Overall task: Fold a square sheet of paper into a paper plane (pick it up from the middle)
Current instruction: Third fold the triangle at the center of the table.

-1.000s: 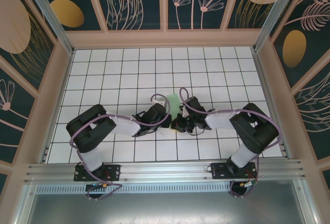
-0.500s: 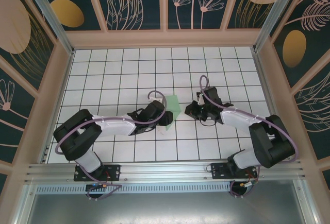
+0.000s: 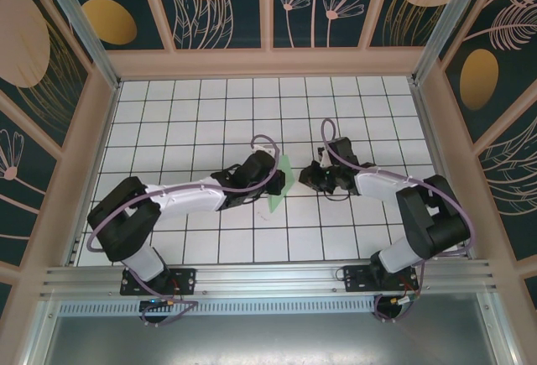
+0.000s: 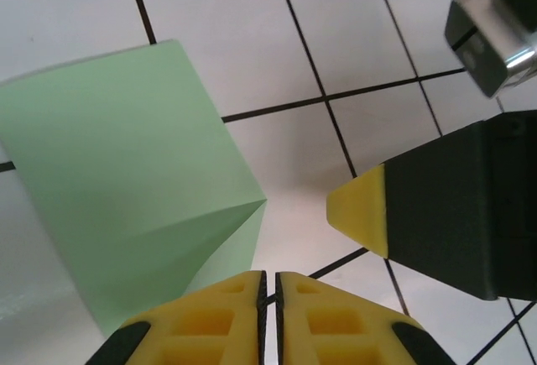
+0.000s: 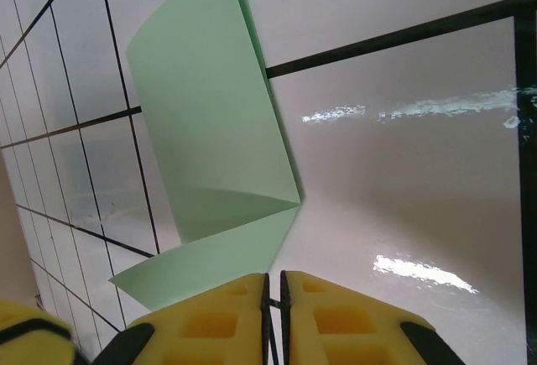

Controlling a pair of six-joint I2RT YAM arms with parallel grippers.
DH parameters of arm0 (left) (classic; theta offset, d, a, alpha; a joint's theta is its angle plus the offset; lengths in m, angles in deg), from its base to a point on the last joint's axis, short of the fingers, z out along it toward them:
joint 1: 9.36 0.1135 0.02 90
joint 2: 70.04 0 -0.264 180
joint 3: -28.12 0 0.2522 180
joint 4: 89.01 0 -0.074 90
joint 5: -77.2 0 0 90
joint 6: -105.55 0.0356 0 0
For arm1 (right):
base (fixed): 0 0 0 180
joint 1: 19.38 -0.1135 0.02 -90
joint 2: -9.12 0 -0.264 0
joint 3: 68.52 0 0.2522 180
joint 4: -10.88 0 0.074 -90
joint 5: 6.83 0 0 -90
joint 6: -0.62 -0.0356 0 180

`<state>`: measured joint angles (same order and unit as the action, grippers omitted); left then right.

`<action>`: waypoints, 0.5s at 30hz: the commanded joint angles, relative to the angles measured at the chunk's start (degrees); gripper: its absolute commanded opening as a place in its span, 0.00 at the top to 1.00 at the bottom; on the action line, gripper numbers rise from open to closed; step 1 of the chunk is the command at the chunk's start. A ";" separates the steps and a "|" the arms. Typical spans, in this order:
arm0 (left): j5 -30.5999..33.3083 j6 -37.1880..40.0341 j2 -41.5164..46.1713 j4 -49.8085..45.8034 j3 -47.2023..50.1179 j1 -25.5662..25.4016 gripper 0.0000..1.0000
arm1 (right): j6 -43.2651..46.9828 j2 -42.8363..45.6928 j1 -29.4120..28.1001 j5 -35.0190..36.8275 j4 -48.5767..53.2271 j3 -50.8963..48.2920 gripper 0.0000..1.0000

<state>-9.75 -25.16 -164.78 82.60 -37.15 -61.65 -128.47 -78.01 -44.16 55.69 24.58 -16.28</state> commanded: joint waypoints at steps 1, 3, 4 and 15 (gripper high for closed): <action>1.26 0.96 -2.93 -4.09 -1.48 -0.14 0.88 | 1.10 -1.37 0.33 -1.71 -1.38 1.74 0.81; 3.73 0.59 -3.10 -5.04 -1.35 -0.17 0.89 | 1.45 -2.18 0.34 -1.95 -1.42 2.19 0.79; 4.49 0.38 -5.00 -5.10 -1.20 -0.17 0.89 | 1.39 -2.56 0.34 -2.04 -1.55 2.34 0.77; 3.76 -0.97 -8.82 -1.97 1.80 -0.13 0.91 | 1.96 -7.79 0.17 -4.95 -2.93 5.32 0.69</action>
<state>-6.69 -25.24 -172.67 79.96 -36.52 -61.65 -127.55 -84.37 -44.16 52.80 23.20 -12.82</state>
